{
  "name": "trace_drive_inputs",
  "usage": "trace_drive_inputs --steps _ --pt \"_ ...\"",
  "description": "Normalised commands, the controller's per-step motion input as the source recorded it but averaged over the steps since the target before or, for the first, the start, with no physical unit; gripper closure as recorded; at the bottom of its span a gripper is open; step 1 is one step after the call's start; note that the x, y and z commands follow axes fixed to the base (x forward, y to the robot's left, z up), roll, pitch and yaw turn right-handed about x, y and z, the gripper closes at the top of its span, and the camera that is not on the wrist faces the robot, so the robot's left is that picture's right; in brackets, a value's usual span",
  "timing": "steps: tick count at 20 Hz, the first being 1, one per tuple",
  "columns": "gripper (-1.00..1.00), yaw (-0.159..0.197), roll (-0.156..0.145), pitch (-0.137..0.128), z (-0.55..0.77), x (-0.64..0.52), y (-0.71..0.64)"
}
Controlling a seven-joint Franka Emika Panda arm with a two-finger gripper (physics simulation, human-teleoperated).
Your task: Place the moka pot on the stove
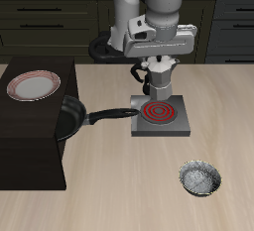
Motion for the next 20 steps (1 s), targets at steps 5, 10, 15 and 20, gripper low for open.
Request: trace_drive_inputs --steps 5,10,15,20 --pt "1.0 -0.002 -0.008 0.008 -0.13 0.08 0.07" --pt "1.0 0.002 0.003 -0.001 -0.12 0.08 0.05" --pt "1.0 -0.026 -0.015 0.044 -0.22 0.16 -0.03" --pt "1.0 -0.022 0.017 0.024 -0.13 -0.16 0.05"
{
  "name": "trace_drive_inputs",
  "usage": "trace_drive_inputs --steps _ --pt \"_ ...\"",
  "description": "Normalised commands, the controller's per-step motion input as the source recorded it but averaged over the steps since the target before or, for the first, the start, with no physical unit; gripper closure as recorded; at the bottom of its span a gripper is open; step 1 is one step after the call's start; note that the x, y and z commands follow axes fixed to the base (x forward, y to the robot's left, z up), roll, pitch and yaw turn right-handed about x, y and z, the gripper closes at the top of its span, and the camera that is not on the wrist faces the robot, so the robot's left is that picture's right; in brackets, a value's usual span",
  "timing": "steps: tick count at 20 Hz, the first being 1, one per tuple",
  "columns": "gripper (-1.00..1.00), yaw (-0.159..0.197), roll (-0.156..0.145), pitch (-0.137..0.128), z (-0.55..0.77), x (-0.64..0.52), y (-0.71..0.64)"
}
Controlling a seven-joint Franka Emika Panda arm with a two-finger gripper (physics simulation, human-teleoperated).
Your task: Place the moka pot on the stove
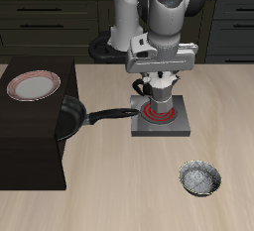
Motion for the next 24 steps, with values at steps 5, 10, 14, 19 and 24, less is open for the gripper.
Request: trace_drive_inputs --steps 5,10,14,19,24 --pt "1.0 0.015 -0.009 -0.002 -0.02 -0.08 -0.02" --pt "1.0 0.0 -0.005 0.019 -0.1 -0.13 -0.05" --pt "1.0 0.01 -0.015 0.009 -0.08 0.08 -0.04" --pt "1.0 0.0 -0.001 0.046 -0.2 0.09 0.0" --pt "1.0 0.014 0.002 0.029 -0.15 0.03 0.02"
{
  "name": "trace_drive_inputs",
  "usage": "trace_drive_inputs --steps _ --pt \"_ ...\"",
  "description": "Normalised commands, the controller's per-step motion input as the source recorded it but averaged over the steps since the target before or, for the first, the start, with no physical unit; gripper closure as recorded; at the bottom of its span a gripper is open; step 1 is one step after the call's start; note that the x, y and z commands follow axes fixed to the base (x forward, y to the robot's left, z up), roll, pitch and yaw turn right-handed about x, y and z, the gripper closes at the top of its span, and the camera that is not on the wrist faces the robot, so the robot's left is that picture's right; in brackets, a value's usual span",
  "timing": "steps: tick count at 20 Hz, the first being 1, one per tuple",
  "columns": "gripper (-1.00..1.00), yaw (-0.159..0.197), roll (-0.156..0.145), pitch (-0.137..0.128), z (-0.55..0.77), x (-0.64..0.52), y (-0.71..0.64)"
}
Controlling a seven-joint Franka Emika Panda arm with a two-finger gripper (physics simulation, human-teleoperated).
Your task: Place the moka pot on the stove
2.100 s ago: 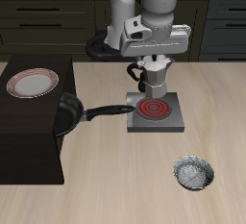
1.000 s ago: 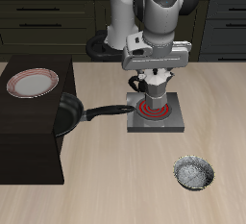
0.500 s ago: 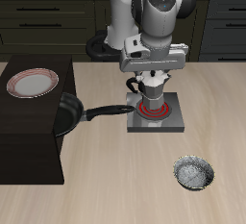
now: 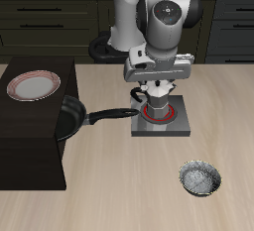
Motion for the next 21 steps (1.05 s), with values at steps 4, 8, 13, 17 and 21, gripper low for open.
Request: trace_drive_inputs --steps 4,8,13,17,21 --pt "-1.0 0.014 -0.006 -0.008 -0.01 -0.09 -0.07" --pt "-1.0 0.016 -0.01 -0.021 0.09 0.01 -0.08" --pt "-1.0 0.016 -0.011 -0.036 0.11 -0.02 -0.04" --pt "-1.0 -0.004 -0.012 -0.002 0.06 -0.02 -0.02" --pt "-1.0 -0.012 0.006 0.006 0.21 -0.07 0.02"
